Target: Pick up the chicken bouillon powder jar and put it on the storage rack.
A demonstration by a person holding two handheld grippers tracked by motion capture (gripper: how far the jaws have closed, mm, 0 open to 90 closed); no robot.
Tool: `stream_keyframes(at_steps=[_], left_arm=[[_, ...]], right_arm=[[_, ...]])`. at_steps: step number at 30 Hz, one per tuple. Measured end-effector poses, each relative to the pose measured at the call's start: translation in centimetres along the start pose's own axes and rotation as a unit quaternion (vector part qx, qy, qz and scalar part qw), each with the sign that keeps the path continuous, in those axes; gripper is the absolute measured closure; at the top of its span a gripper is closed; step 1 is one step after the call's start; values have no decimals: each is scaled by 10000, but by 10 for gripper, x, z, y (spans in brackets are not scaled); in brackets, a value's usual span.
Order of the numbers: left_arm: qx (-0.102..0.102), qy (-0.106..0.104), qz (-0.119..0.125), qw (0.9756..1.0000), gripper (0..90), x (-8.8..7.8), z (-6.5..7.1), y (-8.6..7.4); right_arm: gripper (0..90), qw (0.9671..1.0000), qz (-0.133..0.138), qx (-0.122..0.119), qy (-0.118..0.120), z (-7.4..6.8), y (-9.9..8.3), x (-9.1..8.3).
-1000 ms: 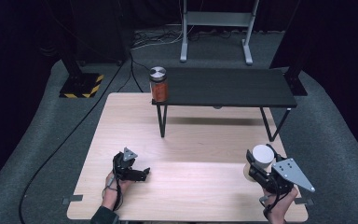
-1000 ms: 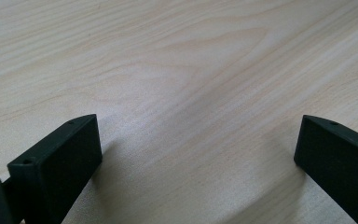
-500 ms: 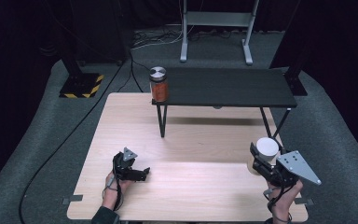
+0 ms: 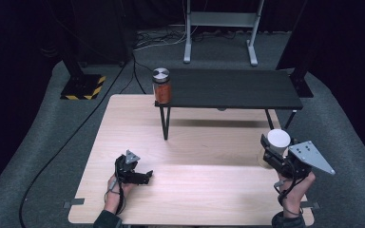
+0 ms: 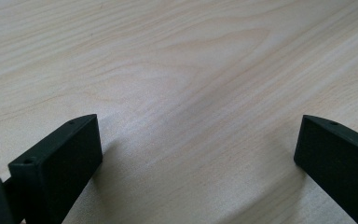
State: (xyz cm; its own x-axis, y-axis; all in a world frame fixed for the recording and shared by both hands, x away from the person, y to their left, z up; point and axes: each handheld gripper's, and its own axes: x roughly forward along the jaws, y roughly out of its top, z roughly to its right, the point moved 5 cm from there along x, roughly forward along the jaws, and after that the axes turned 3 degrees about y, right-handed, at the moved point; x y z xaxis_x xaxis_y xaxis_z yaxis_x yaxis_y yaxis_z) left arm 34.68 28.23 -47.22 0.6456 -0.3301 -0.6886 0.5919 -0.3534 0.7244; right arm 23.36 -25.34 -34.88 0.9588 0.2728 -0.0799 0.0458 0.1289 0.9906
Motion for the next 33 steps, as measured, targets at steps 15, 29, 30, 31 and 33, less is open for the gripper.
stream_keyframes(at_steps=[15, 29, 30, 31, 33], left_arm=[[7, 3, -1, 10000, 3, 0, 0, 0], [0, 8, -1, 10000, 3, 0, 0, 0], [2, 8, -2, 10000, 3, 0, 0, 0], [1, 9, -2, 10000, 3, 0, 0, 0], [0, 8, -1, 10000, 3, 0, 0, 0]], right_arm=[[328, 9999, -48, 0, -91, 18, 19, 21], [328, 9997, -129, 36, -189, 35, 36, 40], [328, 9997, -127, 34, -196, 36, 37, 41], [328, 9997, -138, 39, -205, 37, 38, 42], [328, 9996, -146, 34, -235, 41, 42, 45]])
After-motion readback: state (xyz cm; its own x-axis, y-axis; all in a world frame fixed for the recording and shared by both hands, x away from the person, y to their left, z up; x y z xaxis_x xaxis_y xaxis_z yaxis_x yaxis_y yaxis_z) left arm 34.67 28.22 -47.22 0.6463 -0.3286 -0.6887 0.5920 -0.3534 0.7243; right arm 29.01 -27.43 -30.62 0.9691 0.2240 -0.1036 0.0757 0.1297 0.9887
